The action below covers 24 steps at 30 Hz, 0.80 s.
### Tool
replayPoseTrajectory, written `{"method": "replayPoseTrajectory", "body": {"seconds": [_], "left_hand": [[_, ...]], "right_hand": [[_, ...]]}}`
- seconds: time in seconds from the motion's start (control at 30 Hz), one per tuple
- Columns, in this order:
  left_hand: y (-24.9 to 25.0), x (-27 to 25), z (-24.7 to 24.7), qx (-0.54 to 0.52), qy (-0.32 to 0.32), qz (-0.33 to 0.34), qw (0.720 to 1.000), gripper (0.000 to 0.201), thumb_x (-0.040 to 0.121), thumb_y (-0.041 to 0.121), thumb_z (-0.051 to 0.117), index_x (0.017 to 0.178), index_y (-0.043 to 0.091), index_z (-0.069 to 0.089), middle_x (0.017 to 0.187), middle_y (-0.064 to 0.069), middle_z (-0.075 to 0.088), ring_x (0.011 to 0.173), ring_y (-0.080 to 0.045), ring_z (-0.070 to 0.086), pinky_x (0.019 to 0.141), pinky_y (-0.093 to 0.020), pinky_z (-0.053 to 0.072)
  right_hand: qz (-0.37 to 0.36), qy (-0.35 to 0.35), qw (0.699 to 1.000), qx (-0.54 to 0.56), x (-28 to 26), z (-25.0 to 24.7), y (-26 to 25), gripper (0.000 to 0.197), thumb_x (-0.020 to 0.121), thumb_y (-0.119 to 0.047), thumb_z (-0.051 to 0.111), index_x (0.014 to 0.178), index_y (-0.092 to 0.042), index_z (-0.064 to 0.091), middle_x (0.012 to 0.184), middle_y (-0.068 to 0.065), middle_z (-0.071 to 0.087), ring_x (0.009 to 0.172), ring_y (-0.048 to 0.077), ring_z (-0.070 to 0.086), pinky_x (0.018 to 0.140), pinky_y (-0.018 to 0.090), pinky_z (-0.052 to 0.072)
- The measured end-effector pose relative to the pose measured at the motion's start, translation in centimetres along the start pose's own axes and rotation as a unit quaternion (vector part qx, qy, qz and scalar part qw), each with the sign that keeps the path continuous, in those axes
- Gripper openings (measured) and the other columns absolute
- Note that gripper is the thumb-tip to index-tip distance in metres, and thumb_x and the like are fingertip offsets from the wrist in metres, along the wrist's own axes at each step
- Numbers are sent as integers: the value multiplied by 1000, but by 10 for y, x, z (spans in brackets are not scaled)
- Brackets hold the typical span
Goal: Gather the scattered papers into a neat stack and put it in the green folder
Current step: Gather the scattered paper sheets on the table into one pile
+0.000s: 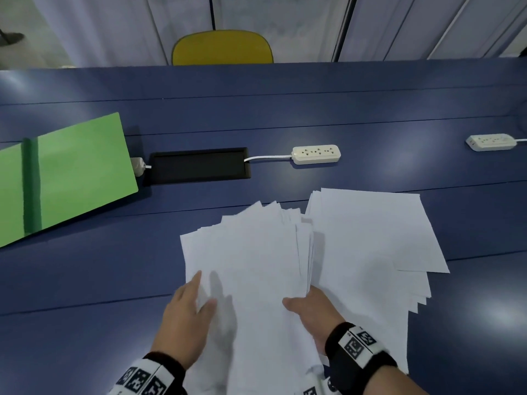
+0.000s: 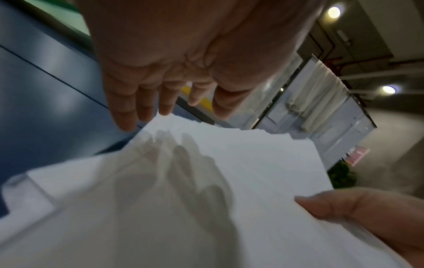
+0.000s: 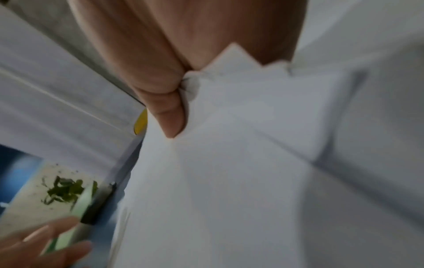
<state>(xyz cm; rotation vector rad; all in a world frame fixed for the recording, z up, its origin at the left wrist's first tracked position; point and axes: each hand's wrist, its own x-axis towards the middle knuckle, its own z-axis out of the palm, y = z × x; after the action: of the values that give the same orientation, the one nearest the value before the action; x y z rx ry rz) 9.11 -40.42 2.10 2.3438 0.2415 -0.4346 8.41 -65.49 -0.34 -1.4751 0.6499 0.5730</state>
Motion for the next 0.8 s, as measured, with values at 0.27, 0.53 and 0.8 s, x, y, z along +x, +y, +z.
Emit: {"method": "replayPoseTrajectory", "body": {"seconds": [0.27,0.53,0.8], "left_hand": [[19,17,-14,-111,50,-63,991,33,97,29,57,127,15,57,124,-3,58,113,-22,56,98,-39,44],[59,56,51,-179,-47,-121,975,21,91,28,63,109,17,64,104,-1,66,100,-23,61,96,-43,51],[97,82,82,-105,-60,-132,984,34,67,36,70,61,10,49,63,-13,48,60,-26,46,60,-35,40]], "right_hand": [[-20,137,981,132,-51,-129,13,40,71,-9,77,110,1,69,102,19,78,94,36,74,92,51,57],[39,283,950,127,-50,-223,71,24,88,4,65,112,10,66,66,10,77,61,37,71,89,59,53],[23,270,955,118,-46,-227,76,12,90,3,65,101,7,68,78,17,78,86,40,71,83,49,55]]}}
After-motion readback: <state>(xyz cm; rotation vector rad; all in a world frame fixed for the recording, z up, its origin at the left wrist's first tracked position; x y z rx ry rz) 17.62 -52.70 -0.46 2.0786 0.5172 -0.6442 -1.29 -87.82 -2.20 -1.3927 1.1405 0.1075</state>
